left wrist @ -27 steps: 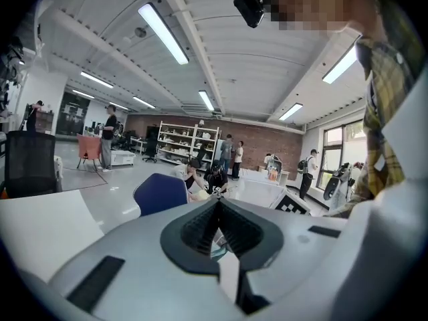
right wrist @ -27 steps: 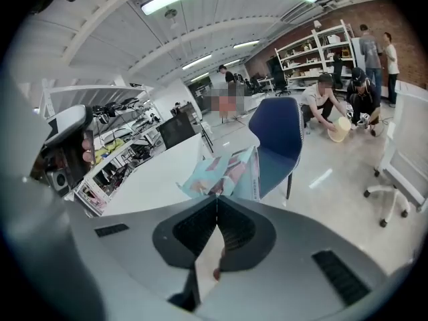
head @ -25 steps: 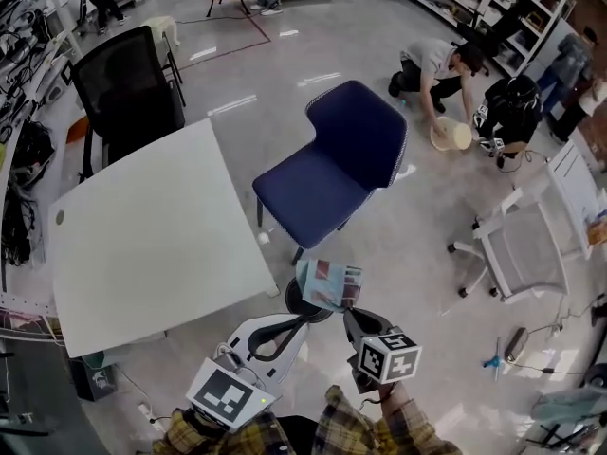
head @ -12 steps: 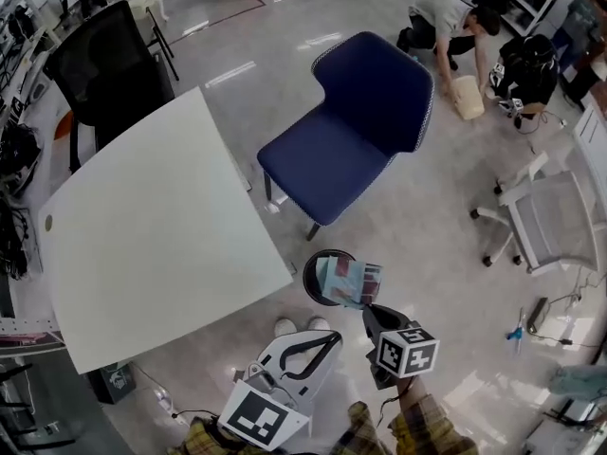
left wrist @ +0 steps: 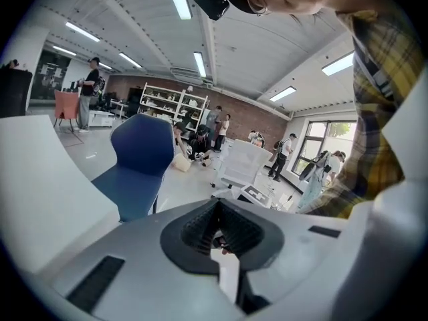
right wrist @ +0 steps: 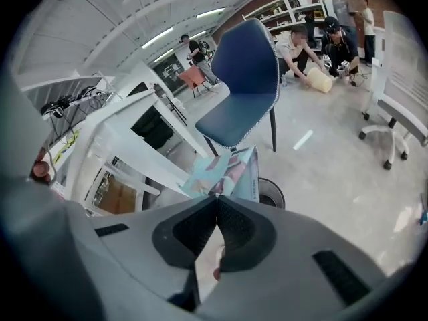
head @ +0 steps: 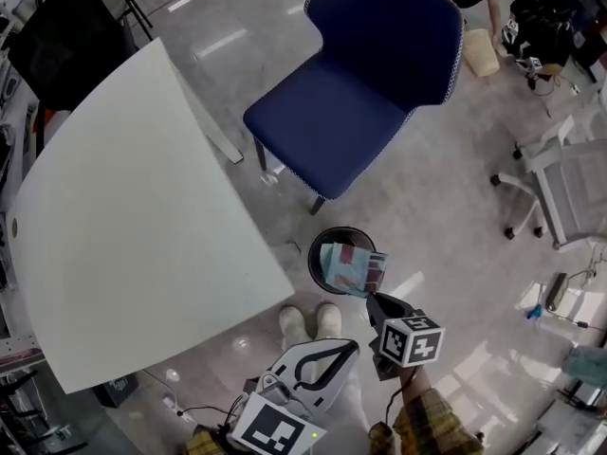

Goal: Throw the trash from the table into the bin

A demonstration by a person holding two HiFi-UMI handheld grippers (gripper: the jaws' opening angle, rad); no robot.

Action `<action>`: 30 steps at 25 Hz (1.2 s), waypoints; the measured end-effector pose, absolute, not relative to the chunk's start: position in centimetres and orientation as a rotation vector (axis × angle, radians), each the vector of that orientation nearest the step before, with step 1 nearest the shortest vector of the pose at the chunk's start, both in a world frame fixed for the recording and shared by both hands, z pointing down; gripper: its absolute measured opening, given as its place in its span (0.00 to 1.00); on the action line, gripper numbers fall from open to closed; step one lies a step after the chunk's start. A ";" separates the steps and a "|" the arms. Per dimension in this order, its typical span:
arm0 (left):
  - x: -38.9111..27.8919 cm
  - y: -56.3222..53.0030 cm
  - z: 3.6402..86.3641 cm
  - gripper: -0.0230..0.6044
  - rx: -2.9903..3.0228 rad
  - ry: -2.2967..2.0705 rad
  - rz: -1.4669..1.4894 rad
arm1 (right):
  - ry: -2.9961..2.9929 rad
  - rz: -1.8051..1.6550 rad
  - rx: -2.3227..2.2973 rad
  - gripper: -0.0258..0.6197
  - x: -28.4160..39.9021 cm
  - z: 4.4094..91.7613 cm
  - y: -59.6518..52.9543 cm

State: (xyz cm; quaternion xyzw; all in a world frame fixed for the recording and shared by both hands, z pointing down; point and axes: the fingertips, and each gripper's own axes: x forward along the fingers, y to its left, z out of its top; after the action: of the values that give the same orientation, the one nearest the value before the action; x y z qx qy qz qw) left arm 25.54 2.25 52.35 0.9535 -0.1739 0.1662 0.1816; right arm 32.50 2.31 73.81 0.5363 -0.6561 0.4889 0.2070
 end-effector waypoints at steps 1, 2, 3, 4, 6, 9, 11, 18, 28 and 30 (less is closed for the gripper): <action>25.5 2.2 53.6 0.05 2.680 -0.489 0.477 | -1.818 1.370 1.486 0.04 32.4 75.1 2.3; 25.5 2.1 54.9 0.05 2.667 -0.488 0.485 | -1.813 1.377 1.477 0.04 32.3 76.3 2.3; 25.5 2.1 56.2 0.05 2.654 -0.486 0.492 | -1.809 1.385 1.468 0.04 32.3 77.5 2.2; 25.5 2.0 57.4 0.05 2.642 -0.484 0.499 | -1.805 1.390 1.461 0.04 32.3 78.7 2.0; 25.5 1.9 60.0 0.05 2.616 -0.481 0.513 | -1.795 1.395 1.454 0.04 32.6 81.1 1.6; 25.6 1.6 63.6 0.05 2.582 -0.473 0.537 | -1.767 1.405 1.455 0.04 33.0 84.8 0.7; 25.9 1.5 65.9 0.05 2.561 -0.468 0.555 | -1.746 1.401 1.444 0.04 33.1 87.0 0.4; 27.1 1.7 73.3 0.05 2.486 -0.462 0.632 | -1.706 1.354 1.367 0.04 33.1 93.6 0.9; 28.4 1.3 77.5 0.05 2.382 -0.493 0.680 | -1.676 1.460 1.390 0.04 34.7 96.6 0.4; 28.7 1.4 77.6 0.05 2.375 -0.496 0.686 | -1.682 1.468 1.388 0.08 34.7 96.3 0.4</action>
State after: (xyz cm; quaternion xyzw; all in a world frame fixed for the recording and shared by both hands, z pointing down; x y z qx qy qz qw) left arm 28.69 1.36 77.63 0.8971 -0.1872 0.2590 0.3053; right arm 34.67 0.42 96.31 0.5107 -0.6189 0.5402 0.2536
